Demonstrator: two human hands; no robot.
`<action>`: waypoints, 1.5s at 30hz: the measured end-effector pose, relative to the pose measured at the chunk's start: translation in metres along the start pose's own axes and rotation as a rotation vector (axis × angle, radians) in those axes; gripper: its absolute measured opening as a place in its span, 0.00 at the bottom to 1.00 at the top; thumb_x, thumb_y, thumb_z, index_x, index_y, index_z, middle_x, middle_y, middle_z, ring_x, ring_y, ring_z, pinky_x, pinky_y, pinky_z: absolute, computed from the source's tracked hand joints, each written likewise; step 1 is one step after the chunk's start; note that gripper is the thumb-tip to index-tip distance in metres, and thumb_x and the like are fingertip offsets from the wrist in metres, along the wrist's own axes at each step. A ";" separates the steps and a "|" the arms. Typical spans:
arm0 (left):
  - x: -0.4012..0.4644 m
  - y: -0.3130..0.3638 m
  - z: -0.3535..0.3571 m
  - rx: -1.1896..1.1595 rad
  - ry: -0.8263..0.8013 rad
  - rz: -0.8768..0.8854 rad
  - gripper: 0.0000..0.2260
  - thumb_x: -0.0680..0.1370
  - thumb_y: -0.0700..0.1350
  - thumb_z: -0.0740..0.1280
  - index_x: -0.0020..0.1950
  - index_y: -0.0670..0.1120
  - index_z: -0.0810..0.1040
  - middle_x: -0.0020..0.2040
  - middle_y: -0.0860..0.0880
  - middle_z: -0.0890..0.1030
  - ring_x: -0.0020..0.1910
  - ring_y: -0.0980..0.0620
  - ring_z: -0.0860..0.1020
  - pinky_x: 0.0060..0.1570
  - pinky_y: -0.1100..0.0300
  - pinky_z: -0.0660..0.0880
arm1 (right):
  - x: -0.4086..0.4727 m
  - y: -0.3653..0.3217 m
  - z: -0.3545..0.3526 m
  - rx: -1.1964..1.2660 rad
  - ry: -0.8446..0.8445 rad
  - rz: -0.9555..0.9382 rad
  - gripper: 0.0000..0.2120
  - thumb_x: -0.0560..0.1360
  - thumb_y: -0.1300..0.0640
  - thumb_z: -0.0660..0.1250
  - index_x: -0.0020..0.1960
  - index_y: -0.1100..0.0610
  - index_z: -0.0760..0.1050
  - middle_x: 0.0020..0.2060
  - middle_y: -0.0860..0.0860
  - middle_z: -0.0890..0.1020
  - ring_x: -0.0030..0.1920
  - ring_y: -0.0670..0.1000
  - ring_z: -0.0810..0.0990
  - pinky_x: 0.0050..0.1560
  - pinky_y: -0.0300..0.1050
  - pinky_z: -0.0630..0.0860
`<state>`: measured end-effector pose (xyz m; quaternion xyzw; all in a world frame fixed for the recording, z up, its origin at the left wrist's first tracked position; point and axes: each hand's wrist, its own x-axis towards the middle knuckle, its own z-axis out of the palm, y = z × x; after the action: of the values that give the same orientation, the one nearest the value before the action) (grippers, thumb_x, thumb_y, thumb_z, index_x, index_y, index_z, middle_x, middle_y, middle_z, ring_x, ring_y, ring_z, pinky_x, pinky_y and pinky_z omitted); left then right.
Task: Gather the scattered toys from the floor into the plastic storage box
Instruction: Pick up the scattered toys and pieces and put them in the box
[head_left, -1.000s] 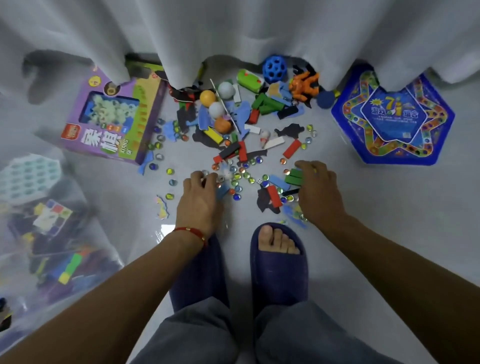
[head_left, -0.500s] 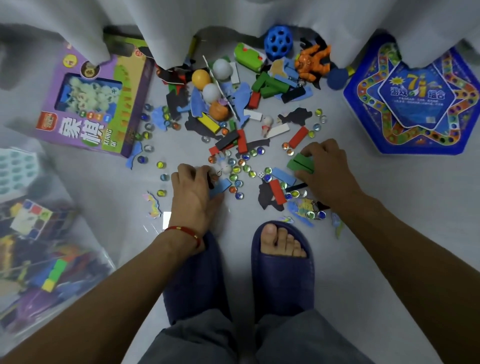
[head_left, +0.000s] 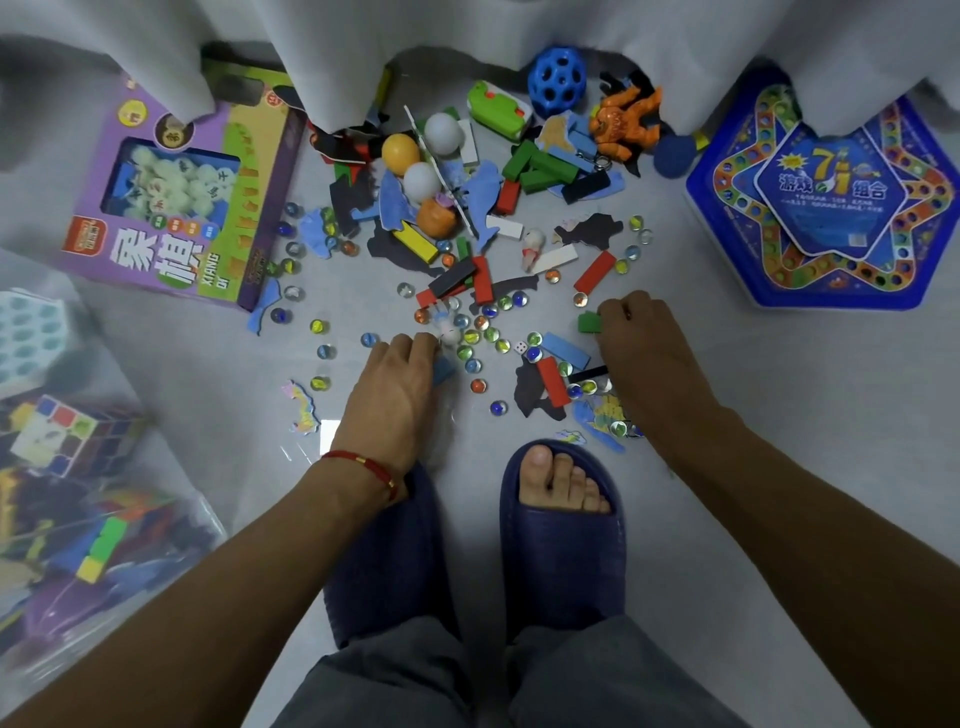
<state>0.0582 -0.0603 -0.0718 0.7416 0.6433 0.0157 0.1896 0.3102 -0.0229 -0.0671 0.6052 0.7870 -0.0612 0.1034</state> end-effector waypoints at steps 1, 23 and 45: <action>0.001 0.000 -0.002 -0.001 -0.010 -0.001 0.17 0.69 0.33 0.74 0.56 0.37 0.76 0.46 0.37 0.78 0.44 0.36 0.76 0.41 0.46 0.76 | 0.002 -0.001 0.002 -0.017 -0.037 0.013 0.17 0.63 0.76 0.74 0.49 0.69 0.75 0.41 0.65 0.77 0.41 0.61 0.75 0.41 0.52 0.75; 0.006 0.007 -0.031 -0.536 -0.250 -0.369 0.14 0.76 0.47 0.71 0.55 0.46 0.70 0.45 0.49 0.76 0.37 0.49 0.81 0.34 0.62 0.77 | 0.007 0.039 0.008 0.816 0.090 0.273 0.09 0.83 0.58 0.58 0.60 0.62 0.69 0.46 0.58 0.74 0.43 0.55 0.73 0.42 0.41 0.69; -0.216 -0.064 -0.240 -1.999 0.609 -0.703 0.05 0.77 0.33 0.63 0.51 0.41 0.72 0.38 0.44 0.78 0.37 0.52 0.81 0.39 0.57 0.80 | -0.042 -0.259 -0.317 1.321 -0.769 -0.211 0.08 0.78 0.56 0.69 0.53 0.61 0.79 0.36 0.53 0.79 0.31 0.45 0.74 0.26 0.35 0.71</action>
<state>-0.1036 -0.1983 0.1788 -0.0056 0.5355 0.6562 0.5316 0.0428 -0.0599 0.2432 0.3992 0.5492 -0.7339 -0.0196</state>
